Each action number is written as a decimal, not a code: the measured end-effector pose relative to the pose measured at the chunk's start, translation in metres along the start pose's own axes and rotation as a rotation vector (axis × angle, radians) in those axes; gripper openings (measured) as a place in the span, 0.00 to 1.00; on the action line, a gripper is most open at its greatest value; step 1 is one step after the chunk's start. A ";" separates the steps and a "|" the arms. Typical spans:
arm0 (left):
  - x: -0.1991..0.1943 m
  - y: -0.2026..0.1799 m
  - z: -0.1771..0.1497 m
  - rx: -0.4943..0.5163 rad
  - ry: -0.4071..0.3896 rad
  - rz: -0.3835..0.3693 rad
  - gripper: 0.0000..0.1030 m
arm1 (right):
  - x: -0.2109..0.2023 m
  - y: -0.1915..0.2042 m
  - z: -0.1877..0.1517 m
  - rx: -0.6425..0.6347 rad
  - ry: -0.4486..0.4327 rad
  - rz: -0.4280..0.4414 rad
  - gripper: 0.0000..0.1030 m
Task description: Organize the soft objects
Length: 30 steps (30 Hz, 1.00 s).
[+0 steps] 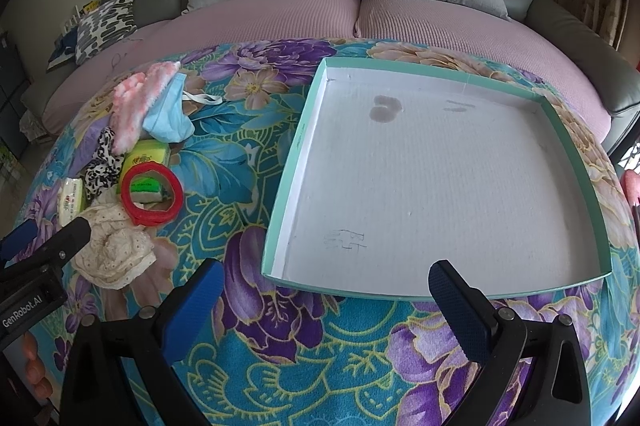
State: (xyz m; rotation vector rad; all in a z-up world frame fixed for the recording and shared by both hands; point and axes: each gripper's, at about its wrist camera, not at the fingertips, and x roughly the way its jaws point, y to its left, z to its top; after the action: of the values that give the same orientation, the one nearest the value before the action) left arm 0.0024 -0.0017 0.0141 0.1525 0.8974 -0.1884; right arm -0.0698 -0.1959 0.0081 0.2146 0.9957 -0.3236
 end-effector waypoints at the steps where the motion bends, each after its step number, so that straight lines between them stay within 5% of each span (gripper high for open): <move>1: 0.000 0.000 0.000 0.001 0.000 0.000 1.00 | 0.000 0.000 0.000 0.000 0.000 -0.001 1.00; 19: -0.002 0.000 0.001 -0.002 -0.004 -0.009 1.00 | 0.000 -0.001 0.001 -0.001 0.004 -0.003 1.00; 30: -0.024 0.041 0.035 -0.142 -0.013 -0.020 1.00 | -0.019 0.018 0.014 -0.028 -0.052 0.084 1.00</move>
State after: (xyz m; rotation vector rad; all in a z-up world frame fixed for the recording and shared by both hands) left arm 0.0235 0.0329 0.0565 0.0099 0.8960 -0.1433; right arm -0.0616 -0.1808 0.0322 0.2215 0.9365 -0.2373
